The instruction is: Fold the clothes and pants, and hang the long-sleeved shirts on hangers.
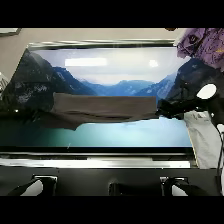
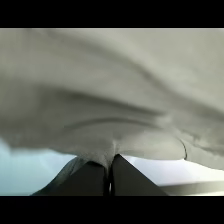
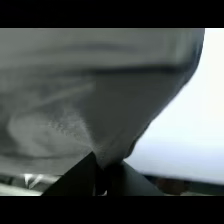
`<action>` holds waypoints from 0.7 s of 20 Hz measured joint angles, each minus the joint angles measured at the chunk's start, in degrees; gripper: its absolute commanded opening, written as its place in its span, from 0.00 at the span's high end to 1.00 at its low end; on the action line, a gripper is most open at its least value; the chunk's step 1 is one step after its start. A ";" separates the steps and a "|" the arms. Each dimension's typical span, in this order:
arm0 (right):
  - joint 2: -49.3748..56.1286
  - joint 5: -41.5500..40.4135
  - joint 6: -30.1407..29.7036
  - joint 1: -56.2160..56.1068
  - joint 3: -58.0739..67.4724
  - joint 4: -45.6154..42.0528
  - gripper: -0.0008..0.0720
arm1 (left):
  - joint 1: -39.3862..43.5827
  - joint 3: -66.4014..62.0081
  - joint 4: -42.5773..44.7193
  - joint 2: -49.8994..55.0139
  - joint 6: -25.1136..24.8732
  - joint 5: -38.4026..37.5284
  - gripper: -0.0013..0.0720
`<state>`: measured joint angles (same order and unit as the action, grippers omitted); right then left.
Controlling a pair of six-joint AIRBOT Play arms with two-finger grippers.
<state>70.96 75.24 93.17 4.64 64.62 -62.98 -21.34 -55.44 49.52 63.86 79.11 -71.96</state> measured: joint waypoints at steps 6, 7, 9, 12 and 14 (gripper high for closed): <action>7.76 -10.95 -4.24 -0.04 0.00 4.13 0.93 | 1.49 -16.55 -4.55 20.57 -4.17 1.11 0.96; 8.96 -12.76 -4.68 -0.04 0.00 4.61 0.93 | 1.97 -19.43 -4.85 23.56 -4.42 1.16 0.96; 11.08 -16.02 -5.75 -0.04 0.02 5.38 0.93 | 2.99 -24.55 -5.18 28.92 -4.59 1.18 0.96; 13.94 -20.33 -6.58 -0.04 0.33 6.10 0.93 | 4.33 -30.51 -5.42 35.56 -4.11 1.16 0.96; 15.85 -22.67 -6.78 -0.04 0.96 6.45 0.91 | 4.94 -33.29 -5.57 38.97 -3.45 1.18 0.95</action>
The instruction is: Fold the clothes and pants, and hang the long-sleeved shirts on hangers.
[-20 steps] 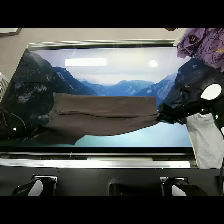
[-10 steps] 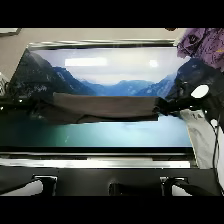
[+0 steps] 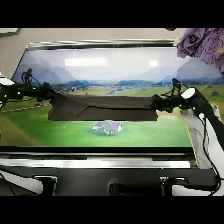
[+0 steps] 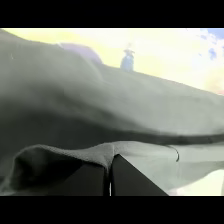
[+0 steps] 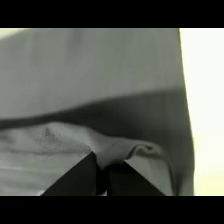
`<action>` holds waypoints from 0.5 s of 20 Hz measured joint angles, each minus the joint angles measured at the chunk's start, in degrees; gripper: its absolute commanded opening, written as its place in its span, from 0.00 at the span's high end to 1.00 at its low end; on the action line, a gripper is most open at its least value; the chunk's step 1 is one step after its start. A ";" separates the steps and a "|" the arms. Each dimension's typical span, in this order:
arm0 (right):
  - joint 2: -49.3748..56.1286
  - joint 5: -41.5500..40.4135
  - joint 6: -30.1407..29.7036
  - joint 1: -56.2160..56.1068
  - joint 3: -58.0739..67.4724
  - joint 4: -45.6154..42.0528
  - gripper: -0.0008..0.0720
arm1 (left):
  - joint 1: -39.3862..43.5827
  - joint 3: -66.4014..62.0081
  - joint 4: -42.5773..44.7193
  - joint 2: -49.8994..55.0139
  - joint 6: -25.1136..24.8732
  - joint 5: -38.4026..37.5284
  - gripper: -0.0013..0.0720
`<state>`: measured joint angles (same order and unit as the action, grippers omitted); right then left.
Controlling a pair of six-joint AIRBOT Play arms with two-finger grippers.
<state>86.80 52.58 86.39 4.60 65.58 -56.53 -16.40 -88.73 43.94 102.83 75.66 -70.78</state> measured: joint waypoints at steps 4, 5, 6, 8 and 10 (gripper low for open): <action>3.19 -2.64 0.94 0.11 2.10 0.55 0.36 | 0.90 -2.73 -0.02 4.09 1.81 0.48 0.42; 3.63 -2.12 1.64 0.50 3.21 0.74 0.33 | 0.98 -3.21 -0.02 4.46 2.67 0.59 0.42; 3.91 -0.72 2.43 1.36 4.81 1.05 0.32 | 0.96 -3.82 -0.02 4.70 3.17 0.72 0.42; 4.28 2.60 3.56 4.46 8.24 1.09 0.24 | 0.63 -4.92 0.24 4.50 4.70 0.92 0.42; 4.87 7.13 3.89 8.66 10.43 1.53 0.23 | 0.37 -5.70 0.90 3.37 5.97 1.01 0.42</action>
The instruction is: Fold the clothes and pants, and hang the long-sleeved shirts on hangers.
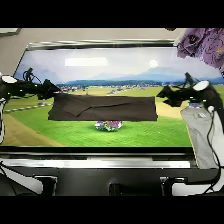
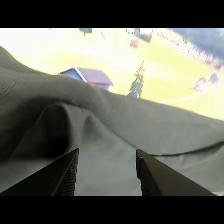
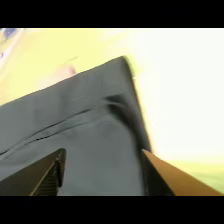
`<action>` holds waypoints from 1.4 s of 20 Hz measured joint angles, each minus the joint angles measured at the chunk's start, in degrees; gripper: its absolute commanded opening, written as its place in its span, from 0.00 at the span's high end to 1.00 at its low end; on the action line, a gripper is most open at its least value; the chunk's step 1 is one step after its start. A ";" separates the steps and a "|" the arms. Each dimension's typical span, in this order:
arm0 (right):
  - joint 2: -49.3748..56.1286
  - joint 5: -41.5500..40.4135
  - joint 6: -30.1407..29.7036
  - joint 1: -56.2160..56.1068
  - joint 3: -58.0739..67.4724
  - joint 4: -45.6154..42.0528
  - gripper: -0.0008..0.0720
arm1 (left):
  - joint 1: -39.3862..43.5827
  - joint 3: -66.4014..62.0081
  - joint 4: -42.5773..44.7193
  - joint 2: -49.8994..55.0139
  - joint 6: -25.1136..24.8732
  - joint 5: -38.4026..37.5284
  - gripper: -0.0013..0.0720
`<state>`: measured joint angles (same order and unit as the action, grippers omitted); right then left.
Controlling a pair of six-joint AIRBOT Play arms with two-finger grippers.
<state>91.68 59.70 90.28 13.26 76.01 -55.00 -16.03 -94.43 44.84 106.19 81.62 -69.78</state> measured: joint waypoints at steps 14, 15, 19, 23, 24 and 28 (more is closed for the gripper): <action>11.87 7.52 -12.31 0.74 -1.22 11.54 0.52 | 1.86 -0.92 13.40 -10.03 3.89 -1.77 0.42; 12.22 6.58 -12.74 -0.31 -1.27 11.34 0.77 | 1.99 -0.92 13.66 -10.29 3.89 -1.81 0.42; 11.41 4.87 -13.75 -3.67 -0.85 10.97 0.94 | 4.00 -0.92 13.99 -10.67 3.96 -1.73 0.85; 6.27 7.98 -7.58 -4.55 3.21 6.56 0.93 | 10.19 -0.92 14.03 -9.18 6.05 0.13 0.95; 4.98 9.51 -5.55 -4.63 5.09 4.55 0.93 | 12.35 -0.92 13.97 -8.46 7.13 1.22 0.95; 0.15 17.86 2.58 -4.81 14.38 -3.08 0.93 | 23.23 -0.92 9.14 -3.87 10.99 6.32 0.96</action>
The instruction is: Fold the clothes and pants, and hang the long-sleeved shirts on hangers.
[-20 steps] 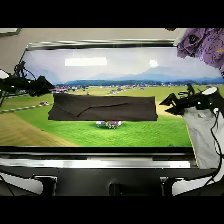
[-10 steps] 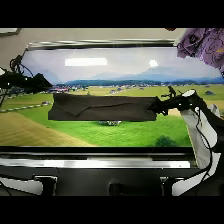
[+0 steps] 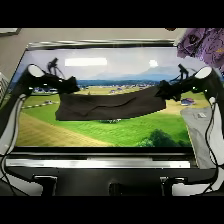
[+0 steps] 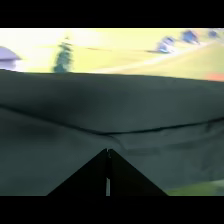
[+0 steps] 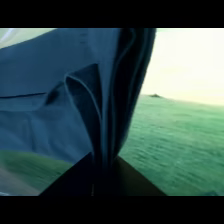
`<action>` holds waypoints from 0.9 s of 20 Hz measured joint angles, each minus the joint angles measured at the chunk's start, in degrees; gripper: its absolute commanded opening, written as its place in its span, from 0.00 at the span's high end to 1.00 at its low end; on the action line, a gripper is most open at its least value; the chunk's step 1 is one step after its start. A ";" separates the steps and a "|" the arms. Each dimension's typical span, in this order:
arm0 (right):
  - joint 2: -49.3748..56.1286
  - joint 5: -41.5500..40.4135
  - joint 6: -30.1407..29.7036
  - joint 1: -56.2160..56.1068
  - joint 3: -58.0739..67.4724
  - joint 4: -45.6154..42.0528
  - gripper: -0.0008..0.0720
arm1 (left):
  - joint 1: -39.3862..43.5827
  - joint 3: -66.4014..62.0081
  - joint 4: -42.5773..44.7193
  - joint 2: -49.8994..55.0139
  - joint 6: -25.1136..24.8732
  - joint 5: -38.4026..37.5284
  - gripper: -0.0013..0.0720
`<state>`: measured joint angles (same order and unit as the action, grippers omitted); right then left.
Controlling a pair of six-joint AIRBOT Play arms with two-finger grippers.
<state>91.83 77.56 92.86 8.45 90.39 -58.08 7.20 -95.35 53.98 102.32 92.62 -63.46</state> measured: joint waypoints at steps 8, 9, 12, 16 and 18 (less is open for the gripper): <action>-6.54 12.57 9.64 -0.02 12.55 -11.93 0.93 | 24.70 -0.04 -23.71 11.23 2.34 17.66 0.96; -6.93 13.66 10.21 -0.02 13.33 -12.92 0.93 | 26.97 -0.04 -26.64 12.46 2.38 19.80 0.96; -7.54 16.17 11.23 -0.02 15.43 -14.69 0.93 | 32.85 -1.03 -35.45 16.17 2.51 25.75 0.96; -7.87 17.49 12.26 -0.02 17.03 -15.74 0.93 | 37.59 -6.43 -42.80 20.83 2.21 29.20 0.96; -7.96 17.44 12.61 -0.02 17.31 -15.87 0.93 | 37.64 -8.15 -44.04 21.62 1.05 29.40 0.96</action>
<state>83.88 95.00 105.47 8.43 107.70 -73.95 44.84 -103.50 9.93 123.94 93.67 -34.06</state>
